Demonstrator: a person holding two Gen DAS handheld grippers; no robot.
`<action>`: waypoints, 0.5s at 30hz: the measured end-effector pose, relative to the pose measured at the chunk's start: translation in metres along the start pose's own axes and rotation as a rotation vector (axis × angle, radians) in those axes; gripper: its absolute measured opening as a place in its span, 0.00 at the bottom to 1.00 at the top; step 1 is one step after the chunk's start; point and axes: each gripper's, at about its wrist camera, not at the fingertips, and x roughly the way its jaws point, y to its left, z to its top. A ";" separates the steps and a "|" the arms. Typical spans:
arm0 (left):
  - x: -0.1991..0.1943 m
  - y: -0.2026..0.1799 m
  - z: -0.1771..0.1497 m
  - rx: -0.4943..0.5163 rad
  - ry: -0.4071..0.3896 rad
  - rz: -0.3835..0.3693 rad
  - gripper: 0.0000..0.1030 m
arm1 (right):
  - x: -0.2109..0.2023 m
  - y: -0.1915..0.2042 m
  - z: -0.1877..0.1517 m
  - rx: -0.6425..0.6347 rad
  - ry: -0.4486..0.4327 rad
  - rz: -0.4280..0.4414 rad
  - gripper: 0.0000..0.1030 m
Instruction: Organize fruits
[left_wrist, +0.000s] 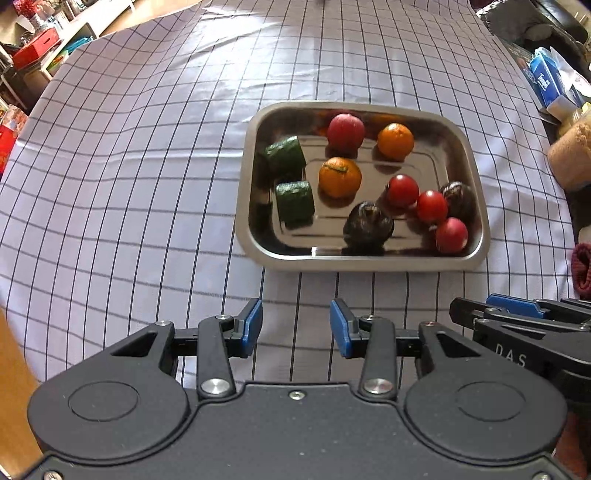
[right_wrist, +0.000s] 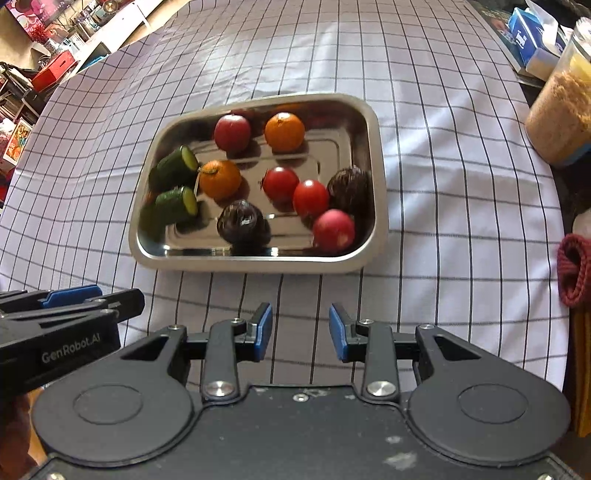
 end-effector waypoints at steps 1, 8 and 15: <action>-0.001 0.000 -0.003 0.000 -0.002 0.002 0.48 | -0.001 0.000 -0.004 -0.006 -0.004 0.004 0.35; -0.007 0.000 -0.027 0.003 -0.015 0.017 0.48 | -0.010 0.001 -0.028 -0.026 -0.040 0.009 0.35; -0.007 0.003 -0.049 0.015 -0.010 0.013 0.48 | -0.012 0.004 -0.050 -0.027 -0.033 0.005 0.35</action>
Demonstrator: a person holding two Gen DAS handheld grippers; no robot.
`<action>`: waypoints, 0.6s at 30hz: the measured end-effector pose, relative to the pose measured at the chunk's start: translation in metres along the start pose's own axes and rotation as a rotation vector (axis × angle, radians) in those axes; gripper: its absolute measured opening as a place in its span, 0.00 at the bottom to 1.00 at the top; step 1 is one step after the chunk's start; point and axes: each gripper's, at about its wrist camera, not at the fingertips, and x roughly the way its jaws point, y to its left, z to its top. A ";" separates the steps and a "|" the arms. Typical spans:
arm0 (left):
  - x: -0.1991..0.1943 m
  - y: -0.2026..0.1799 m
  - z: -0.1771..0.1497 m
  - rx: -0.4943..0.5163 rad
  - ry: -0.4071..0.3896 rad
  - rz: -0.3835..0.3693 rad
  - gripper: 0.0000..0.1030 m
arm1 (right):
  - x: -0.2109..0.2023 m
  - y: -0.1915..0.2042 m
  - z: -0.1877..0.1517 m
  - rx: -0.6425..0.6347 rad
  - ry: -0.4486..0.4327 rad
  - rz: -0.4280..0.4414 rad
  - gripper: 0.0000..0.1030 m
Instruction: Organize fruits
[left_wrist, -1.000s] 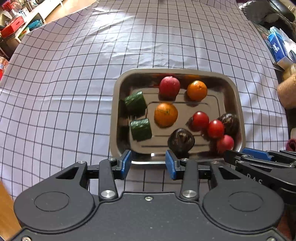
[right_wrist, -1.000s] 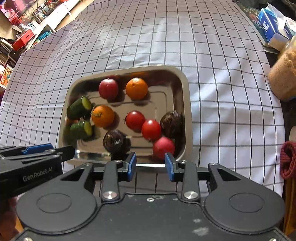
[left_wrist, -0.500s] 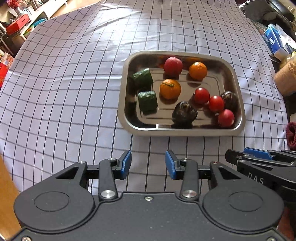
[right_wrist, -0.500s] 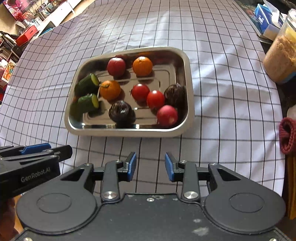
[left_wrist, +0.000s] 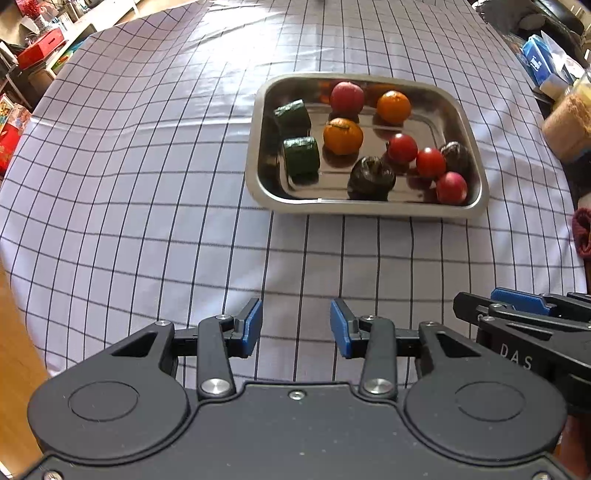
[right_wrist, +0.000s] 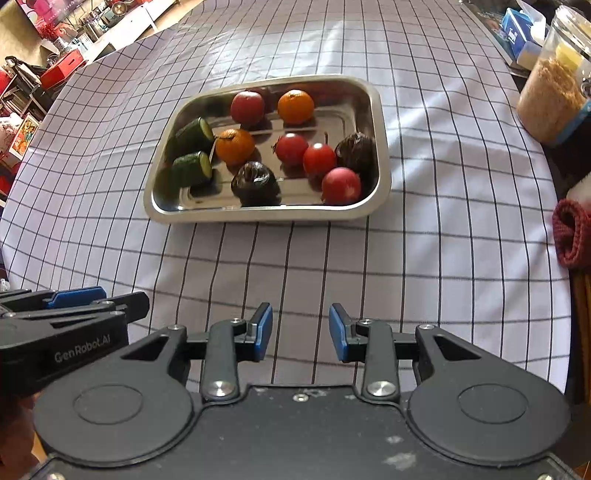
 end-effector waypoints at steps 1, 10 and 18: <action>0.000 0.001 -0.003 0.002 -0.001 0.001 0.48 | -0.001 0.001 -0.004 -0.001 -0.002 0.002 0.35; -0.004 0.008 -0.022 0.001 -0.016 0.002 0.48 | -0.009 0.011 -0.022 -0.016 0.000 0.001 0.35; -0.006 0.012 -0.028 0.001 -0.029 -0.006 0.48 | -0.014 0.019 -0.027 -0.022 -0.017 0.010 0.35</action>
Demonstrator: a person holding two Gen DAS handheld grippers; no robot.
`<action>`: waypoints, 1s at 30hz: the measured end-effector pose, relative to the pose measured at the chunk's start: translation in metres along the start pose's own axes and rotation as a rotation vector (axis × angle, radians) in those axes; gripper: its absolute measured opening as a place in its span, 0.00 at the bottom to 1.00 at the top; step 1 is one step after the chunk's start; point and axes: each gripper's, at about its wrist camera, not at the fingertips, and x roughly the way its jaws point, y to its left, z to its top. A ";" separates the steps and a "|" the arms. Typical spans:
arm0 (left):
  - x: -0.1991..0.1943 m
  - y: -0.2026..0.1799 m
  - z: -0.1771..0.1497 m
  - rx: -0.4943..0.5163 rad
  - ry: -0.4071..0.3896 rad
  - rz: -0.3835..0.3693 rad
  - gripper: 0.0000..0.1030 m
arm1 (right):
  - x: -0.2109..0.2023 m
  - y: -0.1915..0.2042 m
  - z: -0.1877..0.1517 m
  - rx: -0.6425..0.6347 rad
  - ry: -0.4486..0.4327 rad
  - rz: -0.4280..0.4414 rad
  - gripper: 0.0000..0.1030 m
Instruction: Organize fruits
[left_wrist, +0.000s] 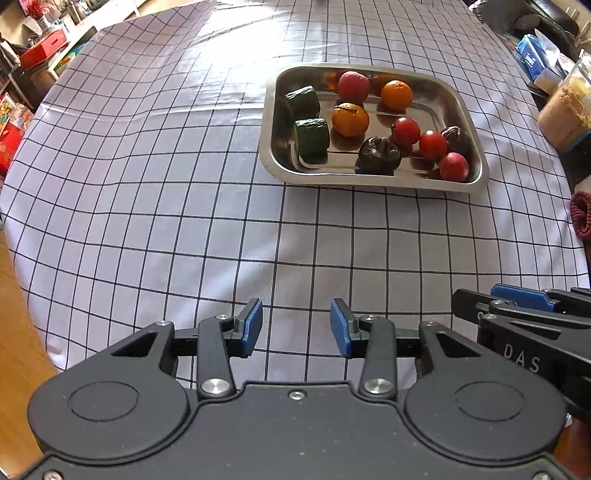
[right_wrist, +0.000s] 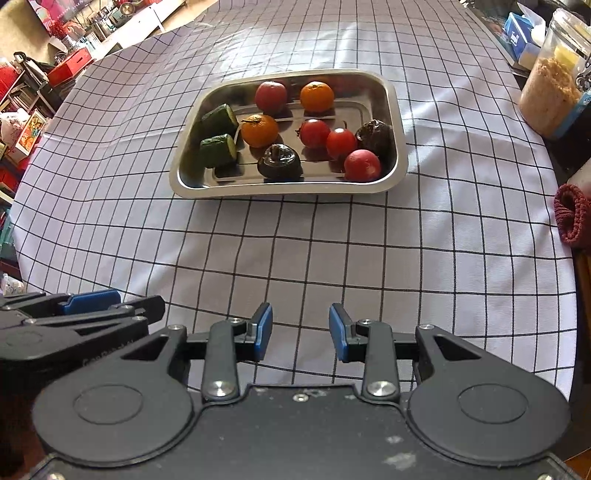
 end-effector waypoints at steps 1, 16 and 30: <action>0.000 0.000 0.000 0.004 -0.004 0.003 0.48 | -0.001 0.001 0.000 0.001 -0.003 0.001 0.35; 0.004 -0.003 0.007 0.011 -0.007 -0.008 0.48 | -0.002 0.003 0.007 0.010 -0.028 0.011 0.35; 0.008 -0.003 0.015 -0.002 0.006 -0.007 0.48 | 0.003 -0.004 0.016 0.035 -0.031 -0.002 0.35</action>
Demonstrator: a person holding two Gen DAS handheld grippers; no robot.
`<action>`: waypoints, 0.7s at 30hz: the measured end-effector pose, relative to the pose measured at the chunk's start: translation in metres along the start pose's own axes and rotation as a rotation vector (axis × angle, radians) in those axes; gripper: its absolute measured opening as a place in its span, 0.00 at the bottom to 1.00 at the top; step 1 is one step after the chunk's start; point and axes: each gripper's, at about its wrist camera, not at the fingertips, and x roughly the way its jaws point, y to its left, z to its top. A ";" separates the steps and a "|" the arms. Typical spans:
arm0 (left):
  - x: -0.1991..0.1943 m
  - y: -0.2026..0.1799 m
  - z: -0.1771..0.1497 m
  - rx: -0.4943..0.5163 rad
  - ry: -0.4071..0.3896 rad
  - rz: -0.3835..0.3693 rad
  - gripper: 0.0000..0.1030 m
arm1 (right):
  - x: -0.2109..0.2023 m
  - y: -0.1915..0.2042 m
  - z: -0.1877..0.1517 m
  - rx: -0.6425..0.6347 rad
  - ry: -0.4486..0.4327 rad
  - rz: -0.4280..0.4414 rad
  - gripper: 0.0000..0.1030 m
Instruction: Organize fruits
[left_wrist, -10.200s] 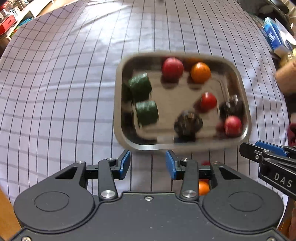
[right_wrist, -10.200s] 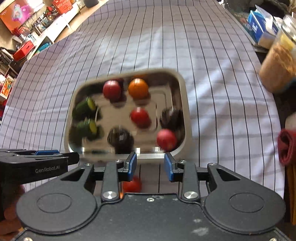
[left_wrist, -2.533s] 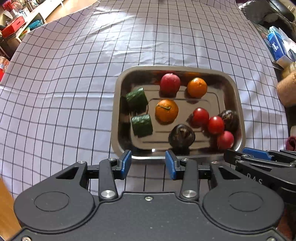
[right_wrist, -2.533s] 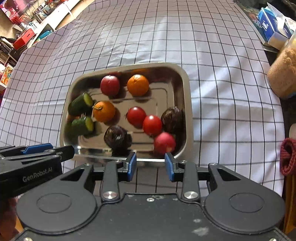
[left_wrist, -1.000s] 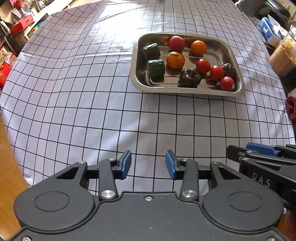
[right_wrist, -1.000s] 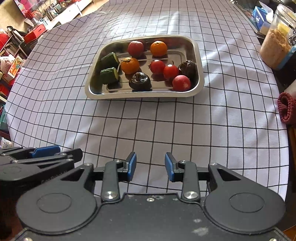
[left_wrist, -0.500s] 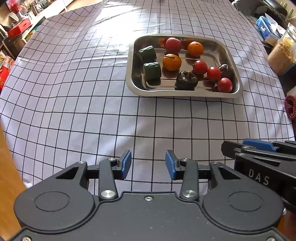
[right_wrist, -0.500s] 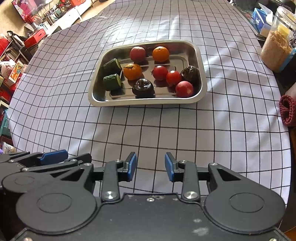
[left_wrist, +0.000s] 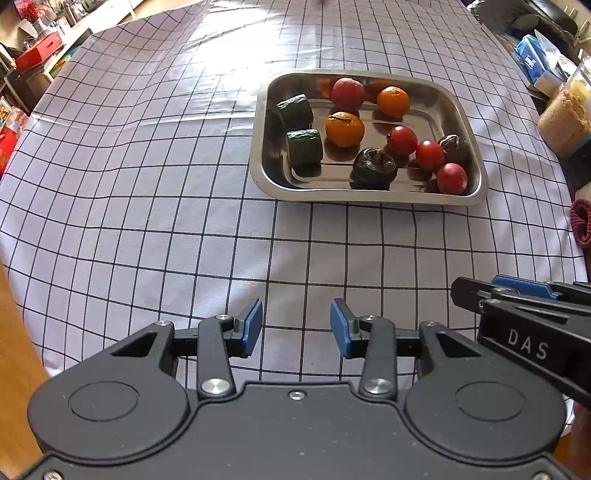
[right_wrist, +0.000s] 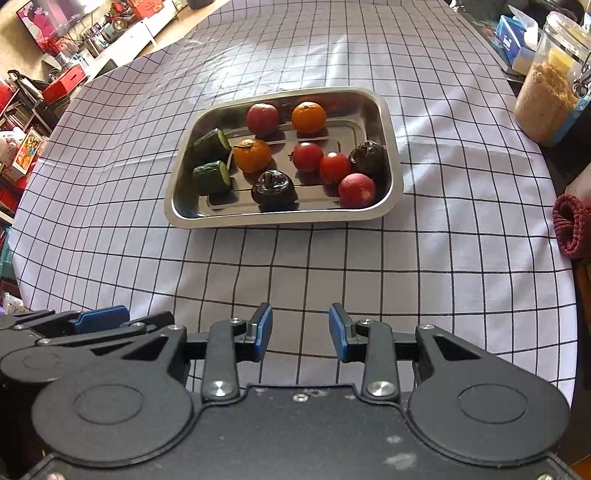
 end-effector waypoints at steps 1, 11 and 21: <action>0.001 0.000 0.000 -0.001 0.001 0.002 0.48 | 0.001 0.000 0.000 -0.001 0.002 -0.003 0.35; 0.005 0.000 0.005 0.003 0.010 0.013 0.48 | 0.008 -0.002 0.002 0.001 0.023 -0.024 0.35; 0.010 0.000 0.007 0.009 0.023 0.024 0.48 | 0.012 -0.001 0.006 0.001 0.031 -0.044 0.35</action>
